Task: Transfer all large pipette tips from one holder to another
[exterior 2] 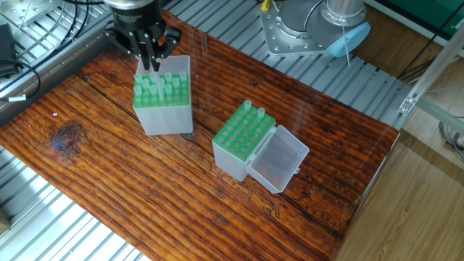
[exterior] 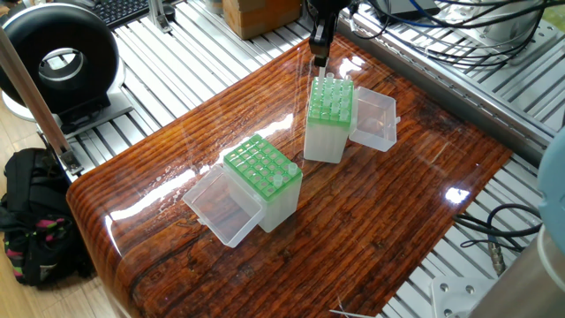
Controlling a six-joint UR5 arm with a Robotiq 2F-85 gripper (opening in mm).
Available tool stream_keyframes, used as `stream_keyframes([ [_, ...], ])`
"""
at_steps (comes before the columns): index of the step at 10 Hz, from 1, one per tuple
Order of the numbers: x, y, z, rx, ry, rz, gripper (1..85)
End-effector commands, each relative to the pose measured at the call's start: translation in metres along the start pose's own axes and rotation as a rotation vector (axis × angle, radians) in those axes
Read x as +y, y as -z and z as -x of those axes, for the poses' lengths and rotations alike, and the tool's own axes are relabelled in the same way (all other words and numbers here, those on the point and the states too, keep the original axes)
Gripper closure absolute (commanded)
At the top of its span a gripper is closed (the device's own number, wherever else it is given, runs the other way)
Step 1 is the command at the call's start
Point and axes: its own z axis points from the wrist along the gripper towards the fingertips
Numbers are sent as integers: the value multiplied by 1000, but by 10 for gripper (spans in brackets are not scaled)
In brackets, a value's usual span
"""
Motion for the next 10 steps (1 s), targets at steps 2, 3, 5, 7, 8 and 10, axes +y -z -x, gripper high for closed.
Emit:
stream_keyframes([
  [2,6,18,-5,10,-2,18,720],
  [3,4,16,-4,13,-2,10,720],
  [5,-8,4,5,7,-1,-14,727],
  [7,-12,4,18,-41,20,-31,727],
  [8,-13,4,22,-57,23,-35,727],
  [10,-12,4,22,-59,20,-31,723],
])
